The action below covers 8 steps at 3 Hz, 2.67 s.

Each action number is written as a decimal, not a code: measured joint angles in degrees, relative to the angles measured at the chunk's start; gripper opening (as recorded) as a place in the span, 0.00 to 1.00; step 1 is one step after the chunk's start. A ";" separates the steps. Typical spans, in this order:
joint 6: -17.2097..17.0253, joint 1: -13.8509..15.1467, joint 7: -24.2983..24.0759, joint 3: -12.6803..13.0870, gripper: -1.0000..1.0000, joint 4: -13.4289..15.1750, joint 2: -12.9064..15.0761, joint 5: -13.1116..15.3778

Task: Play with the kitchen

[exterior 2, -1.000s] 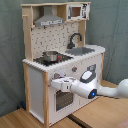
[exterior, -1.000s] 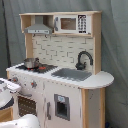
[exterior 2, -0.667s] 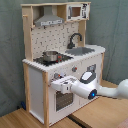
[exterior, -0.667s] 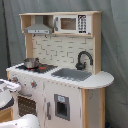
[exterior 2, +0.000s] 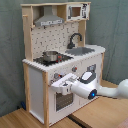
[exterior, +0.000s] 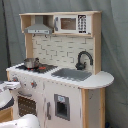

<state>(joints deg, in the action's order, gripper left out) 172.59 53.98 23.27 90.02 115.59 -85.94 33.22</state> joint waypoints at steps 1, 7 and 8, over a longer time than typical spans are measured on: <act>-3.58 -4.18 0.99 -1.46 1.00 0.38 1.24 0.01; -25.95 -19.82 7.12 -6.35 1.00 6.36 12.99 -1.16; -25.29 -20.41 10.44 -10.73 1.00 8.35 13.40 -1.16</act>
<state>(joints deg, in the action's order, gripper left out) 147.30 33.58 33.71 79.29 123.93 -72.54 32.05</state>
